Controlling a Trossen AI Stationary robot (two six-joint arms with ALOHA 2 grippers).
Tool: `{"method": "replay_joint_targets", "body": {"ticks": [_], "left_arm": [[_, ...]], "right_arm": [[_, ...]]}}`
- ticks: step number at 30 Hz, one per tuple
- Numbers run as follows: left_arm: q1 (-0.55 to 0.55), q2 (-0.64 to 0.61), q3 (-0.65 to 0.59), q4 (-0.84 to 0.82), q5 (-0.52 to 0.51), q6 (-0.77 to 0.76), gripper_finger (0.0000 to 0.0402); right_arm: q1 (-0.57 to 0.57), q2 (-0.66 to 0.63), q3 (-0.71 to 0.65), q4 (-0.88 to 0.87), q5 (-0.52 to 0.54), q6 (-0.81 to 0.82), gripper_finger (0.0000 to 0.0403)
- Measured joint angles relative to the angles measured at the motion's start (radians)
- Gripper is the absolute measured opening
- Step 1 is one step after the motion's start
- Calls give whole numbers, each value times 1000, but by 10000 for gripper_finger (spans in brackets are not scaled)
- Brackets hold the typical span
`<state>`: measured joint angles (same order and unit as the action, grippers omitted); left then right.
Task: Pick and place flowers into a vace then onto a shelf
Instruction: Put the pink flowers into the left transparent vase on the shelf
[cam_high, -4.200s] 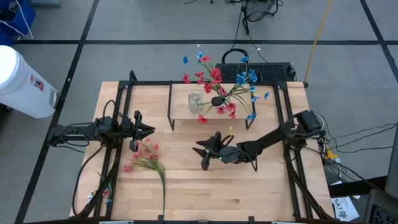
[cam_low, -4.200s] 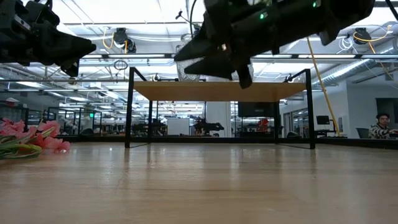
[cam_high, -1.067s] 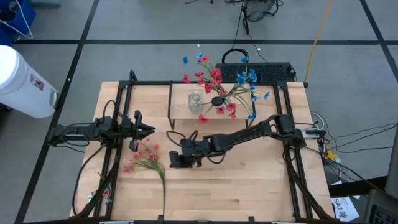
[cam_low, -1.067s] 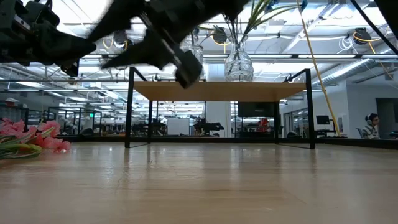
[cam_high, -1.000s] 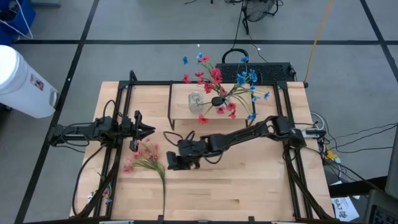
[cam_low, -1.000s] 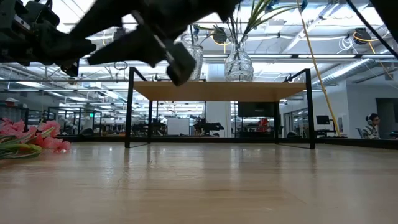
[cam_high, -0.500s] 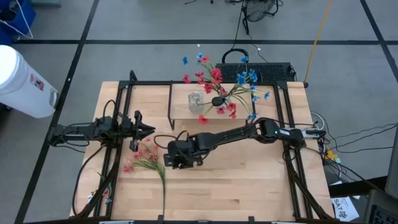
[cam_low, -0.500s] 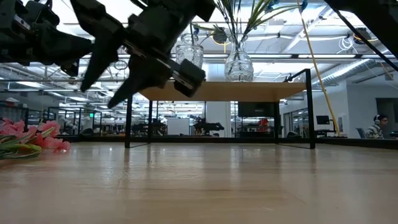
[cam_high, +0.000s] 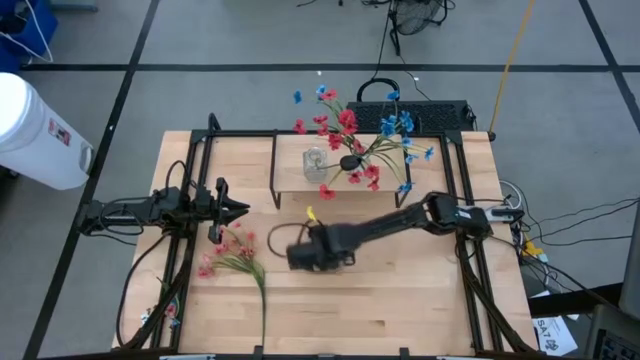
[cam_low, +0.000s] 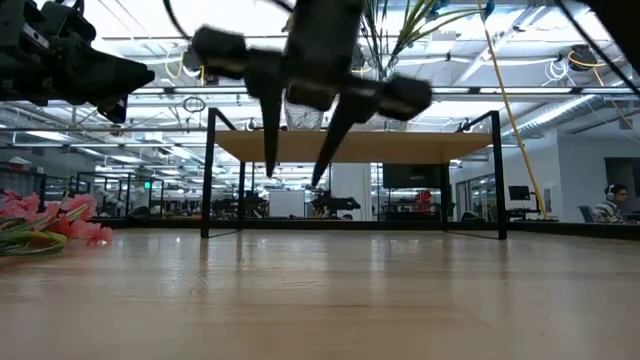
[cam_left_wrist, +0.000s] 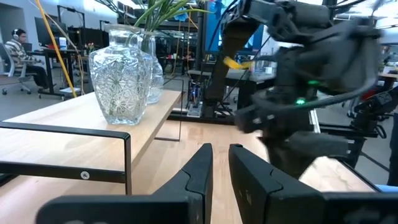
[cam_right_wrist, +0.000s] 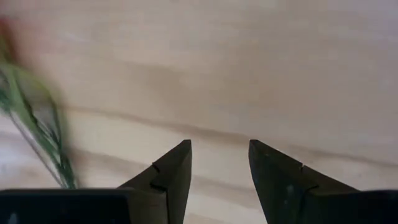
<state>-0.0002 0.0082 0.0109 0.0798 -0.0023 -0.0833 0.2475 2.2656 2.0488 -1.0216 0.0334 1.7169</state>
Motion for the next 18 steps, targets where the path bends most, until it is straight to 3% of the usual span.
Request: {"method": "replay_joint_targets", "body": {"ticks": [4,8,14,18], "left_arm": [[0,0,0,0,0,0,58],[0,0,0,-2,1,0,58],[0,0,0,-1,1,0,58],[0,0,0,-1,1,0,58]], "right_arm": [[56,-103,-164,94,163,12,150],[92,-273,-470,406,299,-80,150],[90,-519,-1004,1030,257,-259,150],[84,-570,-1233,1308,254,-335,150]]}}
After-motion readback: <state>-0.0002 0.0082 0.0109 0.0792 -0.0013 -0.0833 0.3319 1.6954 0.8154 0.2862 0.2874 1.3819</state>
